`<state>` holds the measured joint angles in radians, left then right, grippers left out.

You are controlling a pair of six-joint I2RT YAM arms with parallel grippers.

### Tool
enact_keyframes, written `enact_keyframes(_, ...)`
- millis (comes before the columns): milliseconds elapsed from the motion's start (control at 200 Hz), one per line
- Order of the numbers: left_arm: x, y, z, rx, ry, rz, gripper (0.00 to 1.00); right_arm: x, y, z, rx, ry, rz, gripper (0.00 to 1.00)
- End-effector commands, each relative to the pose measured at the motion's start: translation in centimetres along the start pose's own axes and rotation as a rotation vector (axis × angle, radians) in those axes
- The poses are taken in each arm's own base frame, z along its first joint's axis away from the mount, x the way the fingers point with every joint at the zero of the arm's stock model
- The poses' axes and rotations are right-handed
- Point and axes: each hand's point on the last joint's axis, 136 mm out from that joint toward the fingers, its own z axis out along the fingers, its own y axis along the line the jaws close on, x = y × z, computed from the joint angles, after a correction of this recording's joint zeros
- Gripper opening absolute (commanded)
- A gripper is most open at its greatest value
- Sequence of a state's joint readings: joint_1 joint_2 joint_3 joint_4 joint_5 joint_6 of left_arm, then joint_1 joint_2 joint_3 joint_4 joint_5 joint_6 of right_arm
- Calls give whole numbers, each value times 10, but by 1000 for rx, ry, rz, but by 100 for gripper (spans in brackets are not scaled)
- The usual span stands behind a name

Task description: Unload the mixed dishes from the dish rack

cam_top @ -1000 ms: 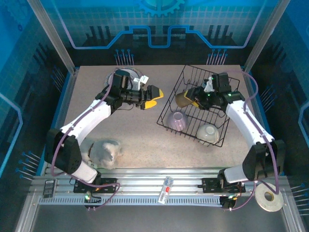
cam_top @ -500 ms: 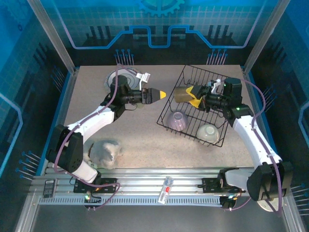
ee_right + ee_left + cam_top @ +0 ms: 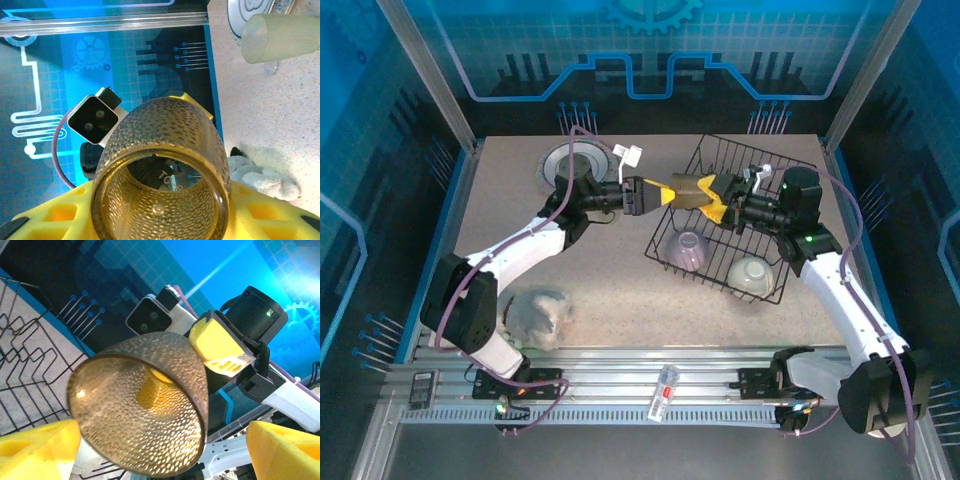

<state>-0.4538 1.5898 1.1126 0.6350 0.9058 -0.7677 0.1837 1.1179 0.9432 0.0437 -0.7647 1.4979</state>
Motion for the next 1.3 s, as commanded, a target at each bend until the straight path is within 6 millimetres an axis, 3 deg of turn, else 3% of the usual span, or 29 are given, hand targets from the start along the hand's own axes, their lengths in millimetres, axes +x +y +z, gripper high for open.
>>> enact_keyframes(0, -14, -22, 8, 55, -23, 55, 85, 10, 17, -1, -50, 11, -31, 39)
enact_keyframes(150, -18, -37, 13, 103, -39, 38, 80, 10, 16, 0, -53, 8, -24, 39)
enact_keyframes(220, -18, -40, 14, 117, -38, 15, 72, 10, 15, 1, -51, 10, -22, 39)
enact_keyframes(385, -22, -44, 14, 134, -57, -33, 47, 10, 17, 3, -56, 16, -24, 39)
enact_keyframes(540, -20, -35, 16, 92, -30, -82, 15, 9, 22, 6, -67, 29, -29, 39)
enact_keyframes(665, -18, -27, 17, 48, -18, -110, 0, 8, 30, 9, -78, 43, -47, 42)
enact_keyframes(771, -17, -19, 16, -14, -14, -120, 0, 7, 36, 11, -84, 48, -70, 56)
enact_keyframes(931, -19, -4, 7, -130, -24, -144, 0, 5, 32, 5, 1, 14, -134, 99)
enact_keyframes(1091, -27, 6, -8, -257, -34, -161, 0, 4, 35, -7, 94, -42, -227, 100)
enact_keyframes(1296, -24, 18, -39, -515, 31, -190, 0, 0, 18, -15, 214, -76, -251, 100)
